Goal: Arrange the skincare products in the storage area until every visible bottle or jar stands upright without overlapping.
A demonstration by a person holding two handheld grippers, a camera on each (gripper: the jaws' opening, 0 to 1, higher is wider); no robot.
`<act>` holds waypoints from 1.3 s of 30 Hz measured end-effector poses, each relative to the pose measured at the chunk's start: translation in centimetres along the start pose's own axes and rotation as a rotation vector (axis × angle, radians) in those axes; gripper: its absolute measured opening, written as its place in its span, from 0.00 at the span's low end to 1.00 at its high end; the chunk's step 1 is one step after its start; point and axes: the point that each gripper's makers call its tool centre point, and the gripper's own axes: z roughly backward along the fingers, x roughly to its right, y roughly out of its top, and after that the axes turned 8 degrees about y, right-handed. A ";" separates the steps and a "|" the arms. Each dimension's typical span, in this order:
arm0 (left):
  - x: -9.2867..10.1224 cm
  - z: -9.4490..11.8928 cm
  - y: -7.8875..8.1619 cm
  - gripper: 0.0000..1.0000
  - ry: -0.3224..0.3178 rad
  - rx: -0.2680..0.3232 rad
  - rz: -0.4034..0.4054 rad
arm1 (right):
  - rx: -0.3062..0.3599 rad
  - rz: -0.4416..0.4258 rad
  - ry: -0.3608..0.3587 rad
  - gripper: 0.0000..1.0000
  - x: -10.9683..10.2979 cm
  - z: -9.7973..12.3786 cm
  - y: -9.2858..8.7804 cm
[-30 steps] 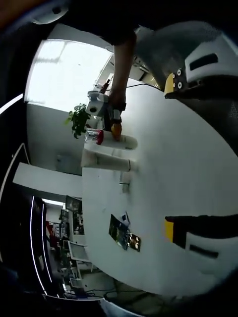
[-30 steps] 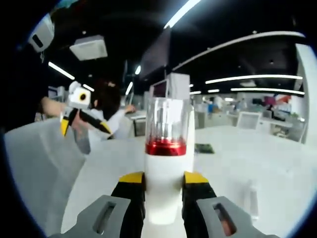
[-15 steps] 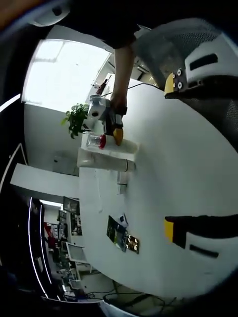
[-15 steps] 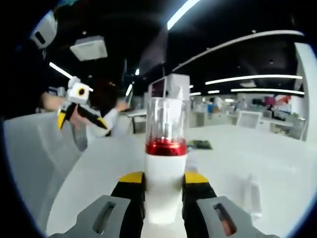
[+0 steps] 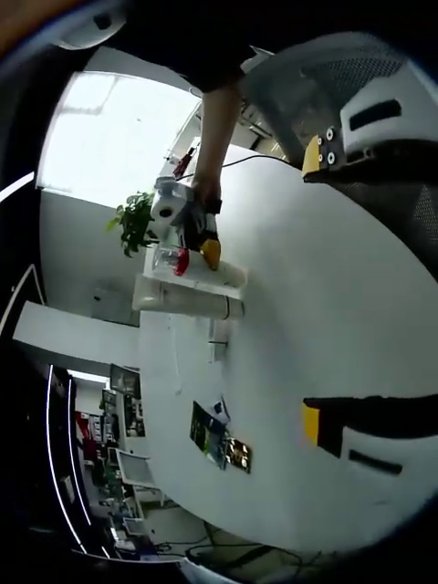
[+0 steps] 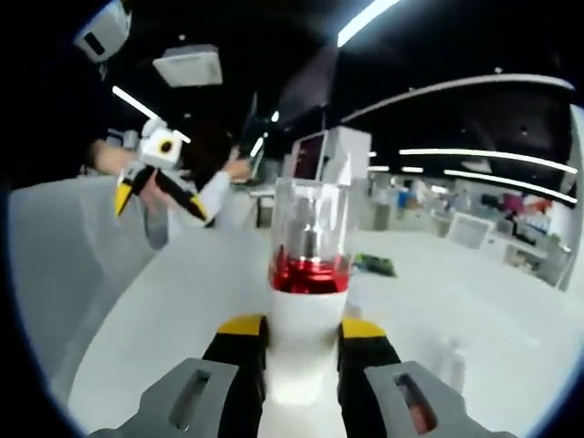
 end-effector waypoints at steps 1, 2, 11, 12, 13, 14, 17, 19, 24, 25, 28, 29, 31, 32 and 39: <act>0.0 0.0 0.0 0.92 -0.001 -0.001 -0.001 | -0.002 0.001 0.002 0.21 0.0 0.0 0.0; 0.1 -0.1 0.0 0.91 -0.002 -0.003 -0.003 | -0.007 0.010 0.005 0.21 0.0 0.0 -0.1; 0.0 0.0 -0.2 0.91 0.003 -0.011 -0.006 | -0.023 0.009 -0.015 0.22 1.3 0.0 -0.3; 0.0 0.0 -0.2 0.91 0.003 -0.011 -0.005 | -0.019 0.005 -0.017 0.22 1.3 0.0 -0.3; 0.0 0.0 -0.2 0.91 0.004 -0.012 -0.005 | -0.018 0.007 -0.017 0.22 1.4 -0.1 -0.3; 0.0 0.0 -0.3 0.91 0.004 -0.013 -0.005 | -0.015 0.005 -0.014 0.21 1.5 -0.1 -0.3; 0.0 0.0 -0.3 0.91 0.005 -0.013 -0.004 | -0.016 0.005 -0.012 0.22 1.8 -0.2 -0.3; -0.1 0.0 -0.3 0.91 0.005 -0.012 -0.003 | -0.021 0.003 -0.013 0.22 2.1 -0.3 -0.2; 0.0 -0.1 -0.2 0.91 0.002 -0.011 -0.001 | -0.031 0.004 -0.019 0.22 2.7 -0.3 -0.3; 0.0 -0.1 -0.3 0.91 0.002 -0.011 -0.002 | -0.033 0.003 -0.021 0.22 2.8 -0.3 -0.3; 0.0 0.0 -0.3 0.91 0.002 -0.012 -0.003 | -0.040 -0.020 -0.020 0.22 2.8 -0.3 -0.4; 0.0 0.0 -0.2 0.91 0.003 -0.011 -0.002 | -0.046 -0.029 -0.022 0.22 2.8 -0.3 -0.4; -0.1 0.0 -0.2 0.91 0.004 -0.009 -0.002 | -0.059 -0.052 -0.024 0.23 2.8 -0.2 -0.7; -0.1 0.0 -0.2 0.91 0.004 -0.008 -0.002 | -0.066 -0.049 -0.025 0.25 2.7 -0.2 -0.8; -0.1 0.0 -0.1 0.91 0.007 -0.005 -0.004 | -0.067 -0.096 -0.054 0.32 2.4 0.6 -0.4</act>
